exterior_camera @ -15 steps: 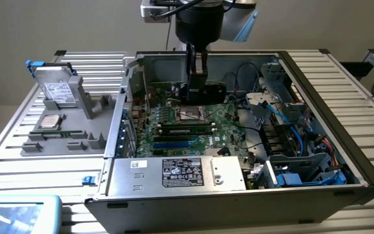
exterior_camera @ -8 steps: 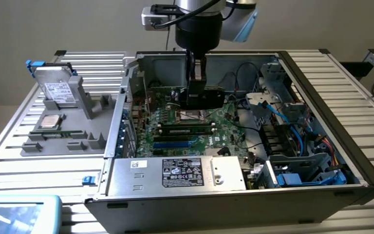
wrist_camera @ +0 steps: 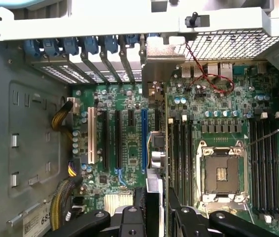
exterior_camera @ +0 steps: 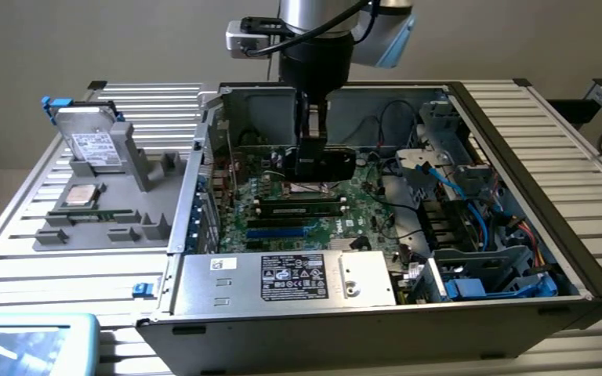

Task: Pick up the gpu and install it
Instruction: 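Insert the gpu into the slot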

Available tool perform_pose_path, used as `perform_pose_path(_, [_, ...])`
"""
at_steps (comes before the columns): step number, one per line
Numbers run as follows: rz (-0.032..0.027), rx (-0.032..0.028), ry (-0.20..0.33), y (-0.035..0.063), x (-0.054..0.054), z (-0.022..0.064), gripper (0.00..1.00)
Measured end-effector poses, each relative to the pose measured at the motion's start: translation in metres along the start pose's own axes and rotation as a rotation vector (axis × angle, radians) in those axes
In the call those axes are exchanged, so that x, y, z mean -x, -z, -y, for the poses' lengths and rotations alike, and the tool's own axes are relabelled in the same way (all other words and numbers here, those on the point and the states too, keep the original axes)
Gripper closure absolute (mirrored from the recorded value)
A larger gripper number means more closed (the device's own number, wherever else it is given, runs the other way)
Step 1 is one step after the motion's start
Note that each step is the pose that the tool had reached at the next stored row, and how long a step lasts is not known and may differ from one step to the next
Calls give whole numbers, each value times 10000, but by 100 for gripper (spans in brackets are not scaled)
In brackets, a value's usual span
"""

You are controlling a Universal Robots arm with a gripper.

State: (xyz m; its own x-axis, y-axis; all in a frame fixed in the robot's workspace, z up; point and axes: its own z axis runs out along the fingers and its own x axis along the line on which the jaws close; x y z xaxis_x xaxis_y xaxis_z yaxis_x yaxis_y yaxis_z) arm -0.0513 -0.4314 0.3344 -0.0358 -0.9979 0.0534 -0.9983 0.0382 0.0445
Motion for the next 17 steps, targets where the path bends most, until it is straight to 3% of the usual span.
perform_pose_path(4, [3, -2, 0, -30, -19, -50, 72])
perform_pose_path(8, [2, -51, -3, -99, -21, -139, 72])
perform_pose_path(13, [5, -59, -10, -191, -28, -150, 72])
perform_pose_path(17, [46, -65, -11, -269, -109, -144, 72])
